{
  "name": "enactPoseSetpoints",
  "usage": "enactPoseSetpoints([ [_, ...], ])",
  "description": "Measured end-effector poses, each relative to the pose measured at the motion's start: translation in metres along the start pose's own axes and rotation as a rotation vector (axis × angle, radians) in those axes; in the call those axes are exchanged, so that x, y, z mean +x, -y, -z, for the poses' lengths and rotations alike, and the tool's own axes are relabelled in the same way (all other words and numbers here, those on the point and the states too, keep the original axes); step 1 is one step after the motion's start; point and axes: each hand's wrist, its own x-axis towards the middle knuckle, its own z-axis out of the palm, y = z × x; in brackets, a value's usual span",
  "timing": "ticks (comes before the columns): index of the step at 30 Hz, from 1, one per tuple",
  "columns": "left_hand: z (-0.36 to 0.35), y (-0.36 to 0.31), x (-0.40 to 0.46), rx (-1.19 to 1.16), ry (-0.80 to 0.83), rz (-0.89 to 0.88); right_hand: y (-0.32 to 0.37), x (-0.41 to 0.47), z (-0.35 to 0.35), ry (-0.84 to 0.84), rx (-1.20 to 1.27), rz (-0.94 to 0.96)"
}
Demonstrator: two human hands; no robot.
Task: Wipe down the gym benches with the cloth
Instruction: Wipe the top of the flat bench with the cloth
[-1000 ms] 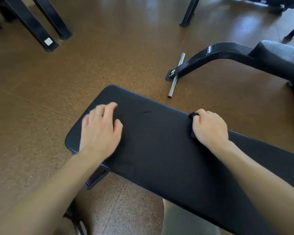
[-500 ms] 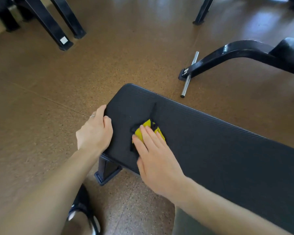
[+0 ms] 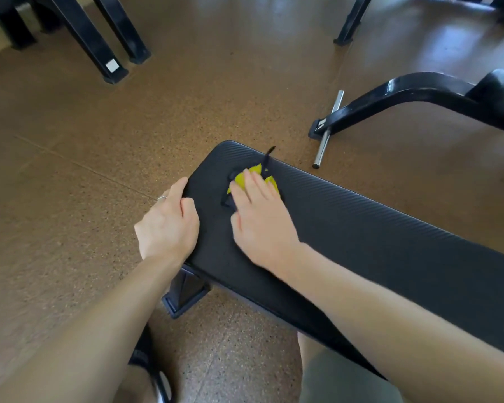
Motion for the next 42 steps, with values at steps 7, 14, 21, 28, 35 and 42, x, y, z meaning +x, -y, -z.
enactPoseSetpoints([
  [7,0.006,0.001,-0.002,-0.239,-0.003,0.035,0.028,-0.068,-0.002,0.095,-0.057,0.373],
  [14,0.020,0.010,0.009,-0.497,0.178,0.154,-0.033,-0.144,0.023,0.185,-0.174,0.481],
  [21,0.021,0.021,0.016,-0.783,0.269,0.242,-0.002,-0.104,0.011,0.184,-0.318,0.628],
  [28,0.019,0.036,0.015,-0.961,0.366,0.320,0.058,-0.047,-0.005,0.118,-0.275,0.594],
  [35,0.012,0.047,0.023,-0.992,0.435,0.285,-0.017,-0.134,0.021,0.285,-0.326,0.526],
  [42,0.009,0.057,0.022,-1.128,0.383,0.411,0.057,-0.048,-0.010,0.063,-0.336,0.618],
])
